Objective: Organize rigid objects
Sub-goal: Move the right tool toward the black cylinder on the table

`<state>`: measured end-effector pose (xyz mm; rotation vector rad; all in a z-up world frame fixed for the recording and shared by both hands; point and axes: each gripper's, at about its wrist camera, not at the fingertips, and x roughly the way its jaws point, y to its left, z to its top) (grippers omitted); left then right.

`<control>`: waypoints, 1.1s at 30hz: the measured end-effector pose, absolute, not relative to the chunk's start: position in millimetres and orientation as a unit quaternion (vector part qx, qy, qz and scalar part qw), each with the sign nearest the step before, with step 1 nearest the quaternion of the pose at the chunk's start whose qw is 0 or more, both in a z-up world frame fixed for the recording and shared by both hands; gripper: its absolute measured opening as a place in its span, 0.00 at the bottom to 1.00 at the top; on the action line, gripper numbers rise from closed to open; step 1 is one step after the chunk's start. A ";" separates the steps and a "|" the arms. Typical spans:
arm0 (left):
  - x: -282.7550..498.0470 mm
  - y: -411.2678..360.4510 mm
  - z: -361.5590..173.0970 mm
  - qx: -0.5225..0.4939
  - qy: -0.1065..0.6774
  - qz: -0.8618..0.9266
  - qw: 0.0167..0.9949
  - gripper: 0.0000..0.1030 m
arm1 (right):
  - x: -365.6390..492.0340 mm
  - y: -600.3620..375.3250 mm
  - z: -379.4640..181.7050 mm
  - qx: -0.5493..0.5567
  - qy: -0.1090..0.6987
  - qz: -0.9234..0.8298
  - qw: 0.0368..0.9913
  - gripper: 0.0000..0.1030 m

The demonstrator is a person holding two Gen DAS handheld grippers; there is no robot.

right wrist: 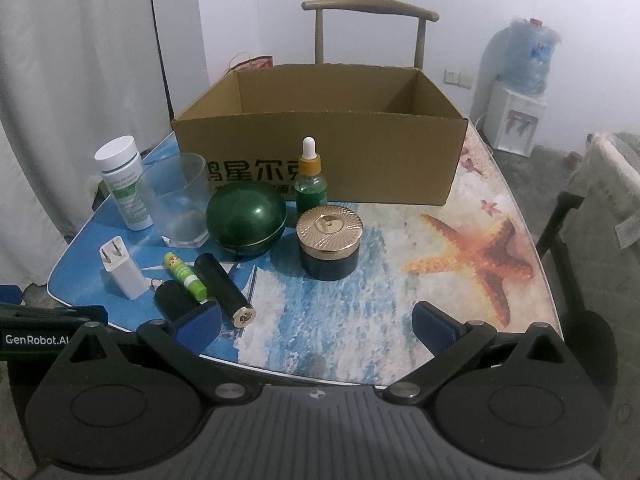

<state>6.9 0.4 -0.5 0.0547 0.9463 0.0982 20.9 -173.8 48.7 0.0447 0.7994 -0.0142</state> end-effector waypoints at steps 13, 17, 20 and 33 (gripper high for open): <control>6.8 1.7 -1.3 0.025 0.457 0.050 0.888 1.00 | 22.0 -173.6 45.9 0.025 0.391 -0.009 0.920 1.00; 6.7 2.5 -2.2 0.026 0.458 0.052 0.887 1.00 | 21.9 -174.2 45.5 0.026 0.391 -0.009 0.920 1.00; 9.0 0.5 -2.3 0.027 0.458 0.054 0.887 1.00 | 22.2 -174.2 45.0 0.026 0.391 -0.010 0.920 1.00; 17.2 -6.0 7.4 0.032 0.448 0.041 0.893 1.00 | 28.6 -182.0 46.6 0.047 0.385 -0.003 0.922 1.00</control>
